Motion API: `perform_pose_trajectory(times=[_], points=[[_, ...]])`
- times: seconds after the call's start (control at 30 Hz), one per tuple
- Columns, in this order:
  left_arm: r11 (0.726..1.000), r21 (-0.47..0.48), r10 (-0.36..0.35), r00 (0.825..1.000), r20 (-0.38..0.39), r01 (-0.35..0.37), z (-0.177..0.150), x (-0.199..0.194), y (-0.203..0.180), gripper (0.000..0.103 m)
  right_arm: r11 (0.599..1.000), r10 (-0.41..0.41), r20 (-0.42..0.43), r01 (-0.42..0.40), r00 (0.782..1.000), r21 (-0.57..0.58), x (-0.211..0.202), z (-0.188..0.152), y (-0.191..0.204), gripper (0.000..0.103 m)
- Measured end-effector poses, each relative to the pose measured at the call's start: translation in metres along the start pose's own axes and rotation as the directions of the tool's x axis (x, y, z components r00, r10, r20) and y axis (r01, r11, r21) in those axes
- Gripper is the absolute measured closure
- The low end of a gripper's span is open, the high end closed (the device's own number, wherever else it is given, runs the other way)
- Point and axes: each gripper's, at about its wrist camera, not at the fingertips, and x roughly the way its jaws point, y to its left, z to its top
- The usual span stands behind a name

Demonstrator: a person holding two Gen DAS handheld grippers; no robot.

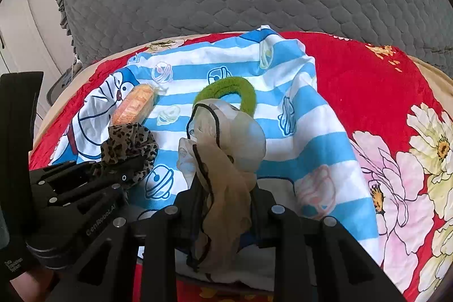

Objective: Organize objects
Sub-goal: 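Lower both scrunchies onto the striped shirt beside the bread roll and hair tie, then open the left gripper on the leopard scrunchie while the right releases the pink scrunchie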

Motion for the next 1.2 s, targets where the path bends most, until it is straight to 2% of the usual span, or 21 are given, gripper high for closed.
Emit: perform_pose_trajectory(times=[0.27,0.4,0.57,0.67,0.77,0.83,0.9,1.2], points=[[1.000,0.016,0.003,1.000,-0.005,-0.003,-0.001,0.001,0.000,0.085,1.000,-0.002,-0.009,0.002,1.000,0.001,0.001,-0.001,0.001,0.073],[1.000,-0.004,0.002,1.000,-0.014,-0.002,0.001,0.001,0.006,0.076,1.000,0.000,-0.014,0.000,1.000,0.004,0.001,-0.001,0.001,0.073],[1.000,-0.022,-0.006,0.999,-0.036,0.006,0.001,0.002,0.012,0.061,1.000,0.012,-0.020,-0.012,1.000,0.006,0.002,-0.001,0.000,0.068],[0.999,-0.036,-0.010,0.999,-0.044,0.008,-0.001,0.001,0.016,0.048,1.000,0.011,-0.029,-0.011,1.000,0.002,0.003,-0.001,0.002,0.065],[0.999,-0.045,-0.002,0.999,-0.048,-0.001,-0.003,0.001,0.019,0.039,1.000,0.010,-0.032,-0.010,0.999,-0.006,0.003,-0.001,0.004,0.060],[0.999,-0.043,0.006,0.999,-0.050,-0.009,-0.004,0.000,0.019,0.030,1.000,0.009,-0.030,-0.009,0.999,-0.004,0.001,-0.001,0.004,0.055],[0.999,-0.037,0.020,0.999,-0.048,-0.021,-0.006,-0.001,0.020,0.028,1.000,-0.002,-0.026,0.001,1.000,-0.005,-0.001,0.000,0.004,0.047],[0.998,-0.063,0.008,0.998,-0.058,-0.012,-0.005,-0.005,0.026,0.027,1.000,-0.005,-0.031,0.005,1.000,0.010,0.000,0.002,-0.002,0.040]])
